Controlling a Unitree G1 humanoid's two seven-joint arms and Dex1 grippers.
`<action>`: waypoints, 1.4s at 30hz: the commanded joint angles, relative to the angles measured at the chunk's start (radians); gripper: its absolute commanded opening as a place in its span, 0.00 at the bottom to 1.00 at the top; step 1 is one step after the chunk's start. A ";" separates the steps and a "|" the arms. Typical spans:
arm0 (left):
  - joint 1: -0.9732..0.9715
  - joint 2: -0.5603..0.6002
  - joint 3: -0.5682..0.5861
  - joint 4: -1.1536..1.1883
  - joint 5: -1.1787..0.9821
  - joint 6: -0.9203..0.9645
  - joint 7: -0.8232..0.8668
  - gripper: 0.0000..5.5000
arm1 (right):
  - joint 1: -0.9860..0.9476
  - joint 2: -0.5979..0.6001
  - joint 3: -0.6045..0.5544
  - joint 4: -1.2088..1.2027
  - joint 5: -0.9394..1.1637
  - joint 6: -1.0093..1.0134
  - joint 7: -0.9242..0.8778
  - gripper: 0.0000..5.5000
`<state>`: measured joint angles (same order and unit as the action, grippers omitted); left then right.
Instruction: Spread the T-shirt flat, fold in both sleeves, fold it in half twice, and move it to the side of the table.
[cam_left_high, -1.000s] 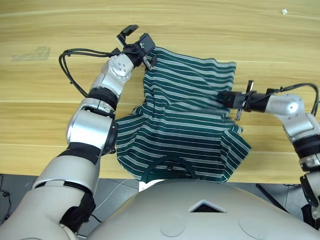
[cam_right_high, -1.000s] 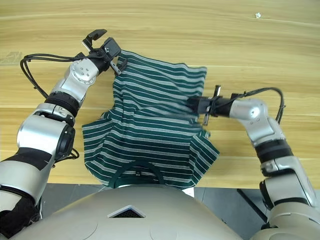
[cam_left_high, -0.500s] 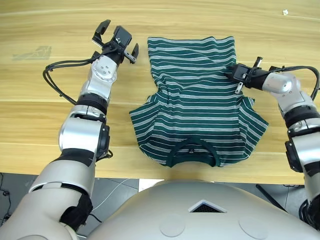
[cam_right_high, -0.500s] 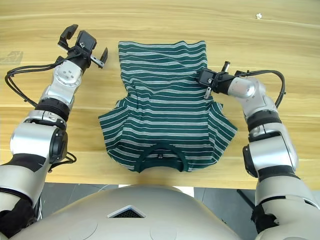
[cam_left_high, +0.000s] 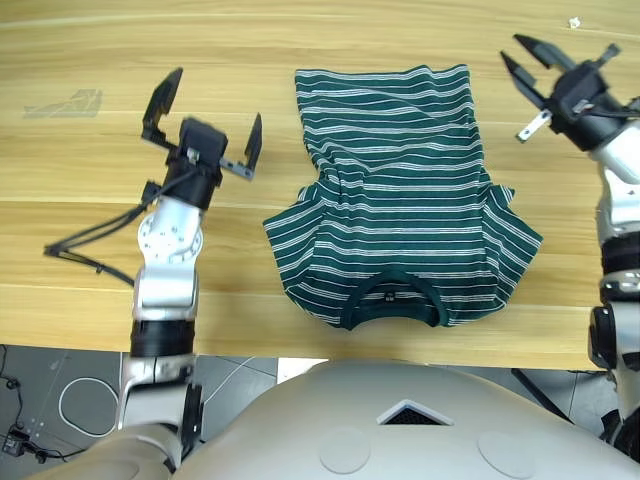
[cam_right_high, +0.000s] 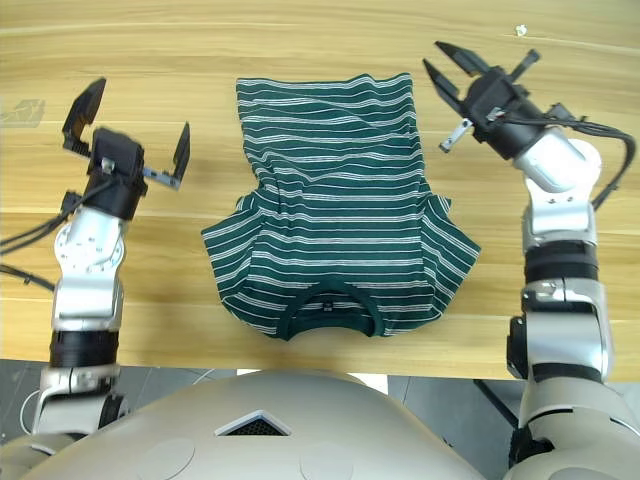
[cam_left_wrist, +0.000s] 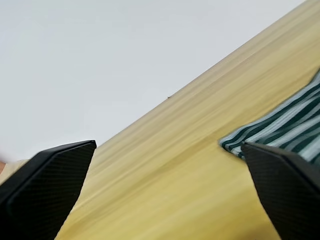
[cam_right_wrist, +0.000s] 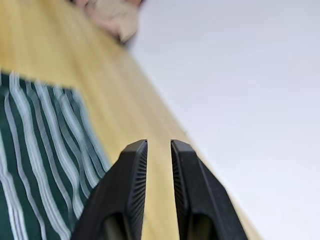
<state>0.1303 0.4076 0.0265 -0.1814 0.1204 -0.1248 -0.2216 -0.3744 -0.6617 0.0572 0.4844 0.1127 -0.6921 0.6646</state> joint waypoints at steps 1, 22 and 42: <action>0.372 0.077 0.009 -0.299 0.025 0.073 -0.109 0.98 | 0.386 -0.174 -0.077 -0.335 0.145 0.170 0.145 0.16; 0.350 0.059 -0.149 -0.049 0.289 0.001 -0.014 0.98 | 0.610 -0.176 -0.003 -0.315 -0.037 0.338 0.247 0.16; 0.635 0.105 -0.142 -0.380 0.466 0.122 -0.065 0.98 | 0.859 -0.246 -0.072 -0.449 0.040 0.424 0.323 0.16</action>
<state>0.7632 0.5074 -0.1418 -0.5651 0.5563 -0.0433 -0.2727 0.4530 -0.9087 -0.0193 0.0255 0.1759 -0.2912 0.9837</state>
